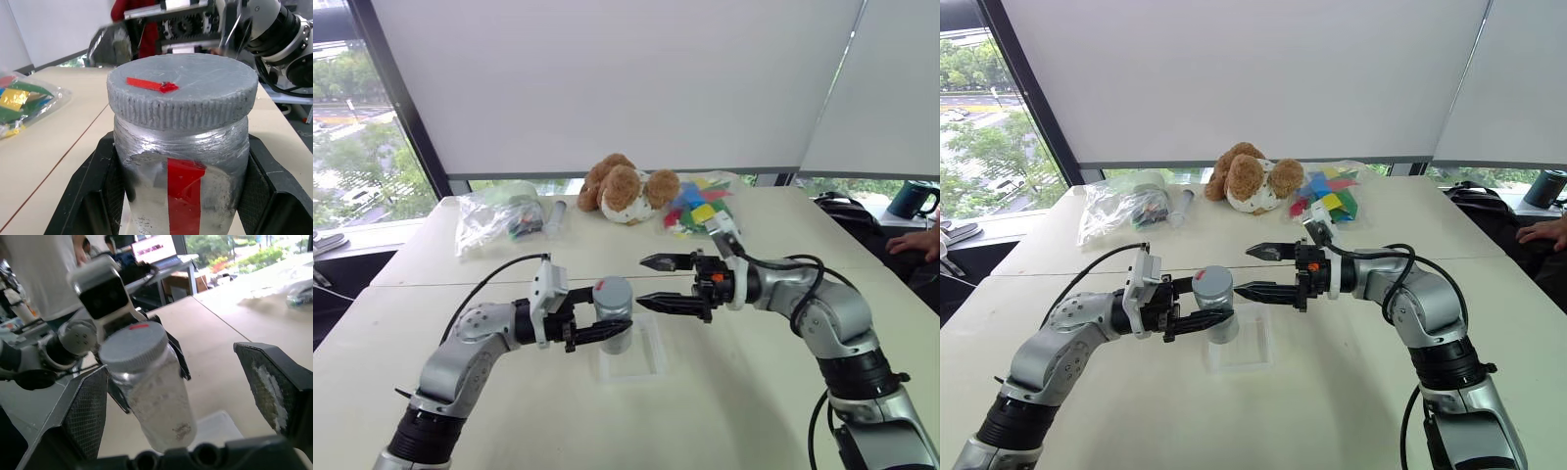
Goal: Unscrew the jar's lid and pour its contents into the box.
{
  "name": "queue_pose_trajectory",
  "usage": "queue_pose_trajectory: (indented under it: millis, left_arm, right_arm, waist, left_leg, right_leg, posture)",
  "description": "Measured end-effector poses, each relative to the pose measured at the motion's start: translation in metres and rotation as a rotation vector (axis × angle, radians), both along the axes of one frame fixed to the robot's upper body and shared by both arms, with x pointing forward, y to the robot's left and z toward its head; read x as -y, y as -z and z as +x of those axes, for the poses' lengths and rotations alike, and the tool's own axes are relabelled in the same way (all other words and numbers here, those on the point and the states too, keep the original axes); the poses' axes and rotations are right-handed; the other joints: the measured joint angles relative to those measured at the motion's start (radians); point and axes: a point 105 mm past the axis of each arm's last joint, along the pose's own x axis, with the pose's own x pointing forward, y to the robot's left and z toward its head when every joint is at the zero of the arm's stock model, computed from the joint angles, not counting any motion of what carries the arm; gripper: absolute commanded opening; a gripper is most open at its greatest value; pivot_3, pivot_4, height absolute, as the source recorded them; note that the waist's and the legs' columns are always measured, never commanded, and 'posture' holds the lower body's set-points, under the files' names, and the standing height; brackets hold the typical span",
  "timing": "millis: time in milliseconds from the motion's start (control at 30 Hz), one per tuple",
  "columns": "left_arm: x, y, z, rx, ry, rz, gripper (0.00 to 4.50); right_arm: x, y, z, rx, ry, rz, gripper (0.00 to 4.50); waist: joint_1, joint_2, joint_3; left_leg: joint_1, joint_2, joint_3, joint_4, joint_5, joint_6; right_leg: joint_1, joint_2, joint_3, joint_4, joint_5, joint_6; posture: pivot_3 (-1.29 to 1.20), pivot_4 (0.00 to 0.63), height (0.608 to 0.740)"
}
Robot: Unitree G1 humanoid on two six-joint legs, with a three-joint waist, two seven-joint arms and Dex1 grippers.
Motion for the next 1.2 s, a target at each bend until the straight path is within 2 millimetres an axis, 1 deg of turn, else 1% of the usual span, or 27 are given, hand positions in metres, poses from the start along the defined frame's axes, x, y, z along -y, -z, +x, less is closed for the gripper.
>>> queue_pose_trajectory:
  millis: [133, 267, 333, 467, 600, 767, 1200]
  left_arm:
    - [0.0, 0.0, 0.0, 0.0, 0.001, 0.0, 2.28]
    - [0.001, 0.0, 0.0, -0.001, 0.003, -0.001, 2.28]
    - [0.001, 0.0, 0.0, -0.002, 0.003, -0.001, 2.28]
    - [0.001, 0.001, 0.0, -0.002, 0.003, -0.001, 2.28]
    - [0.001, 0.001, 0.0, -0.002, 0.004, -0.001, 2.28]
    - [0.001, 0.001, 0.0, -0.002, -0.001, -0.002, 2.28]
    - [0.001, 0.001, 0.001, -0.004, -0.012, -0.003, 2.28]
  right_arm:
    - [-0.013, -0.007, -0.01, 0.012, -0.048, 0.012, 4.45]
    - [-0.035, -0.013, -0.011, 0.03, -0.056, -0.001, 4.45]
    - [-0.046, -0.01, -0.011, 0.028, -0.051, -0.017, 4.45]
    - [-0.055, -0.001, -0.009, 0.024, -0.044, -0.05, 4.45]
    - [-0.056, 0.005, -0.003, 0.028, -0.027, -0.079, 4.45]
    - [-0.058, 0.001, 0.001, 0.044, -0.024, -0.081, 4.45]
    - [-0.053, 0.004, 0.003, 0.032, -0.031, -0.091, 4.45]
  waist:
    - [0.0, 0.0, 0.0]
    - [0.0, 0.0, 0.0]
    - [0.0, 0.0, 0.0]
    - [0.003, 0.0, 0.0]
    - [0.001, 0.0, 0.0]
    - [-0.001, 0.0, 0.0]
    - [0.0, 0.0, 0.0]
  left_leg:
    - [0.0, 0.0, 0.0, 0.0, 0.0, 0.0]
    - [0.0, 0.0, 0.0, 0.0, 0.0, 0.0]
    - [0.0, 0.0, 0.0, 0.0, 0.0, 0.0]
    - [0.0, 0.0, 0.0, 0.001, 0.0, 0.0]
    - [0.0, 0.0, 0.0, 0.0, 0.0, 0.0]
    - [0.0, 0.0, 0.0, 0.0, 0.0, 0.0]
    - [0.0, 0.0, 0.0, 0.0, 0.0, 0.0]
  right_leg:
    - [0.0, 0.0, 0.0, 0.0, 0.0, 0.0]
    - [0.0, 0.0, 0.0, 0.0, 0.0, 0.0]
    - [0.0, 0.0, 0.0, 0.0, 0.0, 0.0]
    - [0.0, 0.0, 0.0, 0.0, 0.0, 0.0]
    - [0.0, 0.0, 0.0, 0.0, 0.0, 0.0]
    - [-0.001, 0.0, 0.0, 0.0, 0.0, 0.0]
    - [0.0, 0.0, 0.0, 0.0, 0.0, 0.0]
  posture:
    - [0.0, 0.15, 0.74]
    - [0.0, 0.15, 0.74]
    - [0.0, 0.15, 0.74]
    - [0.0, 0.15, 0.74]
    - [0.0, 0.15, 0.74]
    - [0.0, 0.15, 0.74]
    - [0.0, 0.15, 0.74]
